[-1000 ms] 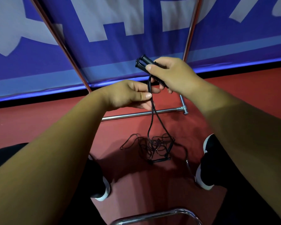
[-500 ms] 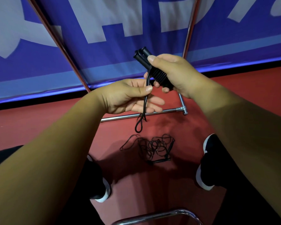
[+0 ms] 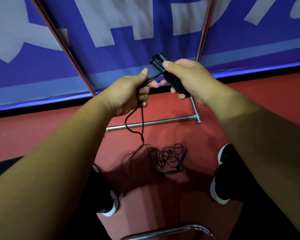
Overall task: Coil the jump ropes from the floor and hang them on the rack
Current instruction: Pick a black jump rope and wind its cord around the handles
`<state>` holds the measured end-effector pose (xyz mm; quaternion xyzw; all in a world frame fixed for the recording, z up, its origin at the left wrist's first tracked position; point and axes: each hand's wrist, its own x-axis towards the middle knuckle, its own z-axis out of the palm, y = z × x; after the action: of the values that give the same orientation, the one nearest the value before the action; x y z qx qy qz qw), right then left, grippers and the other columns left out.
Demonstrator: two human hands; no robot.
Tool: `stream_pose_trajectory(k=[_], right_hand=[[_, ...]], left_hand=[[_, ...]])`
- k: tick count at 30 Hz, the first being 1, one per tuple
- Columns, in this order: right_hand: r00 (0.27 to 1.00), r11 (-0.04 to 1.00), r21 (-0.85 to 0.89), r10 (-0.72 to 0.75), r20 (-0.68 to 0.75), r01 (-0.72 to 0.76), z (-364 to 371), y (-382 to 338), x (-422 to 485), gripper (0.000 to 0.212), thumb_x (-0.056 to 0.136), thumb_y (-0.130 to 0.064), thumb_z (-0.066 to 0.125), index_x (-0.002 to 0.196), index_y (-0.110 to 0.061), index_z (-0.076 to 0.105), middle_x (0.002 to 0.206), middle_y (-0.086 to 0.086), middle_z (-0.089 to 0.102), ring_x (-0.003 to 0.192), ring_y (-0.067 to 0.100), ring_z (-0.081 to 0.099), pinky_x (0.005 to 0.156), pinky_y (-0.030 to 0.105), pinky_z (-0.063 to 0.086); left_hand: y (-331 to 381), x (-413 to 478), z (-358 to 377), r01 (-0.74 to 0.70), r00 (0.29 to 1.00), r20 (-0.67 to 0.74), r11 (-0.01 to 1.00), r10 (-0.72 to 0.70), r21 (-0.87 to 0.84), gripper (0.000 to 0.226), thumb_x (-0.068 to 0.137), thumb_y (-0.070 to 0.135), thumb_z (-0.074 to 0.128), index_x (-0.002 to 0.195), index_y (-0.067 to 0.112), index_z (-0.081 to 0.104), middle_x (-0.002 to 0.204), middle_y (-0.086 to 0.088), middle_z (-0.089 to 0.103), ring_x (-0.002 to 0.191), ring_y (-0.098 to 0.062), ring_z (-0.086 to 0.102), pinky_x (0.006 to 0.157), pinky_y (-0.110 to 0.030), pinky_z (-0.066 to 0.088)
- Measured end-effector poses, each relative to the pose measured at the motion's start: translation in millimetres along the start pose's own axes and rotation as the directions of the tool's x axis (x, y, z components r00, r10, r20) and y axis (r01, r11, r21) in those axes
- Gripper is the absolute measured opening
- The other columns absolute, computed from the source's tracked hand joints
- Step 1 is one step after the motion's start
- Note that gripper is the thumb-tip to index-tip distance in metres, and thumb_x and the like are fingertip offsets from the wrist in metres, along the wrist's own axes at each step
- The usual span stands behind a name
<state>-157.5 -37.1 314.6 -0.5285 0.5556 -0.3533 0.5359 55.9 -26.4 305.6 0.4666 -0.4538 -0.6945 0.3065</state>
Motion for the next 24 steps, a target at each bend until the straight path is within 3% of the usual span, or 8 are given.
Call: stream_pose_trajectory(k=[3, 7, 10, 15, 20, 24], right_hand=[[1.0, 0.998, -0.055, 0.011, -0.013, -0.012, 3.6, 1.2, -0.9, 0.047, 0.101, -0.054, 0.065, 0.118, -0.011, 0.063, 0.094, 0.004, 0.082, 0.066, 0.021, 0.064, 0.051, 0.03, 0.043], [0.999, 0.998, -0.058, 0.026, -0.032, -0.028, 3.9, 0.7, -0.6, 0.046, 0.1, -0.056, 0.065, 0.113, -0.012, 0.064, 0.093, 0.004, 0.082, 0.065, 0.022, 0.063, 0.051, 0.03, 0.043], [0.996, 0.995, 0.052, 0.086, -0.001, -0.086, 5.6, -1.8, -4.1, 0.045, 0.099, -0.053, 0.067, 0.117, -0.012, 0.067, 0.095, 0.008, 0.082, 0.064, 0.022, 0.061, 0.052, 0.027, 0.04], [0.979, 0.964, 0.191, 0.167, 0.115, -0.187, 9.4, -7.2, -10.1, 0.04, 0.1, -0.049, 0.067, 0.119, -0.014, 0.069, 0.102, 0.015, 0.081, 0.059, 0.023, 0.059, 0.048, 0.027, 0.035], [0.969, 0.962, 0.164, 0.19, 0.159, -0.216, 11.5, -5.5, -13.5, 0.045, 0.101, -0.049, 0.066, 0.119, -0.008, 0.071, 0.1, 0.016, 0.08, 0.059, 0.025, 0.06, 0.047, 0.026, 0.037], [0.966, 0.967, 0.142, 0.183, 0.183, -0.21, 18.5, -5.3, -14.2, 0.044, 0.101, -0.049, 0.066, 0.114, -0.007, 0.073, 0.092, 0.012, 0.077, 0.058, 0.024, 0.06, 0.046, 0.026, 0.038]], left_hand=[[-2.5, 3.4, -6.8, -0.082, 0.995, -0.057, 0.995, 0.085, 0.064, 0.036, 0.11, 0.037, 0.049, 0.092, 0.014, 0.071, 0.067, 0.001, 0.038, 0.065, -0.017, 0.037, 0.067, -0.032, 0.038], [-4.9, 2.5, -10.4, -0.108, 0.992, -0.041, 0.967, 0.12, 0.232, 0.027, 0.108, 0.03, 0.055, 0.095, 0.017, 0.074, 0.072, 0.002, 0.054, 0.068, -0.013, 0.049, 0.068, -0.028, 0.041], [-6.5, 2.0, -8.8, -0.154, 0.984, -0.038, 0.931, 0.176, 0.33, 0.024, 0.104, 0.018, 0.063, 0.082, 0.022, 0.072, 0.074, 0.003, 0.059, 0.068, -0.011, 0.052, 0.074, -0.032, 0.05], [-5.1, 4.6, -9.3, -0.133, 0.976, -0.104, 0.904, 0.191, 0.406, 0.01, 0.095, 0.011, 0.075, 0.086, 0.013, 0.073, 0.081, -0.004, 0.065, 0.08, -0.017, 0.061, 0.09, -0.044, 0.061], [-8.0, 4.8, -11.9, -0.124, 0.971, -0.109, 0.833, 0.215, 0.539, 0.009, 0.094, 0.015, 0.078, 0.087, 0.012, 0.073, 0.078, -0.005, 0.064, 0.073, -0.016, 0.066, 0.079, -0.039, 0.065], [-9.2, 3.1, -15.0, -0.124, 0.972, -0.1, 0.826, 0.213, 0.55, 0.01, 0.095, 0.012, 0.076, 0.088, 0.011, 0.069, 0.081, -0.009, 0.063, 0.072, -0.018, 0.067, 0.077, -0.035, 0.065]])
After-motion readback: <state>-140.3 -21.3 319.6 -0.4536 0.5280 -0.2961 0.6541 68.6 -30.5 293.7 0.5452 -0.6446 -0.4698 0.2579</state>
